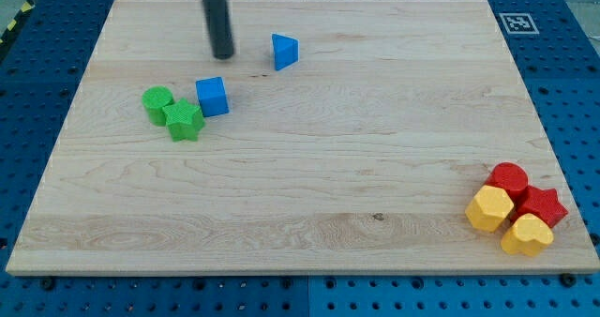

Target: Slide the green circle to the bottom right side

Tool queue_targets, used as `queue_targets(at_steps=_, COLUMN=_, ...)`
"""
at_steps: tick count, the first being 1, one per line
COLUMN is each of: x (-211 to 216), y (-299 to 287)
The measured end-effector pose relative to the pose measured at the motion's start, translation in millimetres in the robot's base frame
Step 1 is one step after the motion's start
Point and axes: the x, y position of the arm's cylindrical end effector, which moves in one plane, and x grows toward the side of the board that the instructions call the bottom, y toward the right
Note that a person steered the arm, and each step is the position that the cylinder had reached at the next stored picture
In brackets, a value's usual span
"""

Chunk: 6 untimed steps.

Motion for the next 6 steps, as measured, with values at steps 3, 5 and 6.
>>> queue_targets(at_steps=3, x=82, y=-94)
queue_targets(at_steps=5, x=104, y=-4)
queue_targets(at_steps=6, x=132, y=30)
